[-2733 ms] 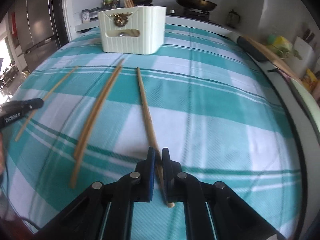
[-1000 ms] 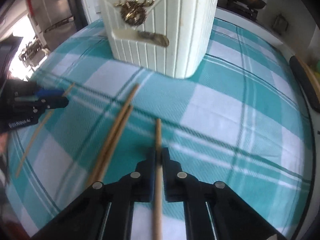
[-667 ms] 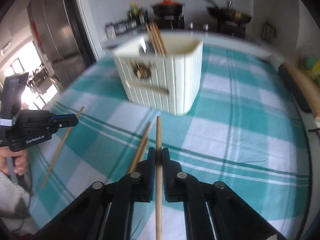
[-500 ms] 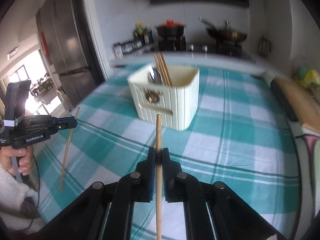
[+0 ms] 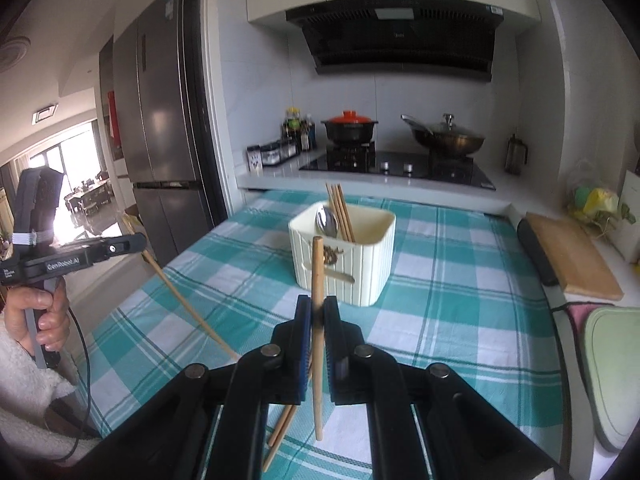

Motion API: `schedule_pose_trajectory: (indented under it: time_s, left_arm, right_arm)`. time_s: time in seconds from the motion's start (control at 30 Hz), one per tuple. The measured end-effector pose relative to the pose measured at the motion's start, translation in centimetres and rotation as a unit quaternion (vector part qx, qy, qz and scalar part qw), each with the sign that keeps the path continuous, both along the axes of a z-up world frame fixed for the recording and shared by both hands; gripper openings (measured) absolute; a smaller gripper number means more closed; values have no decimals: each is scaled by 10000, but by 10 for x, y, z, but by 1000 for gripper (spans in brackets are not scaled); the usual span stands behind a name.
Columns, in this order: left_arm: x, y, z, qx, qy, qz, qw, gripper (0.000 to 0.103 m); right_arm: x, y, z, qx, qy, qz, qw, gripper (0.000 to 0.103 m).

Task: Organize utensils
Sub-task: 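Lift the chopstick in the left gripper into the caddy while the right gripper inserts its chopstick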

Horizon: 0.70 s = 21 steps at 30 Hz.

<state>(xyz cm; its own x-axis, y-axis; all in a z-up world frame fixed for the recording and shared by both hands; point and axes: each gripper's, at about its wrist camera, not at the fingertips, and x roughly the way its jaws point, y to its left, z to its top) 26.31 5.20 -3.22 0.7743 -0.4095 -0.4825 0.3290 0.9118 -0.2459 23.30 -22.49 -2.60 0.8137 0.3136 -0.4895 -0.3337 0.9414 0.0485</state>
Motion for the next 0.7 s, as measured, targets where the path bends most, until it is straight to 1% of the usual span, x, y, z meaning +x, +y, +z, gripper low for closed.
schedule_pose_trajectory:
  time_s: [0.17,0.3,0.5,0.7]
  left_arm:
    - [1,-3,3,-27,-12,-31,10000,4]
    - [0,-2,7,-29,-47,-50,10000,4]
    - [4,3,10,-59,-54,-51,10000,4]
    - [13,8,14,-110,23,-88,9999,4]
  right_arm:
    - [-1,-2,12,44,-157,-52,9999,7]
    - [3,-5,16,-17,-208,-98,9997,7]
    - [17,-10,13,5,-95,-186,9998,7]
    - [29,-13,13,34,-16,-202,9998,7]
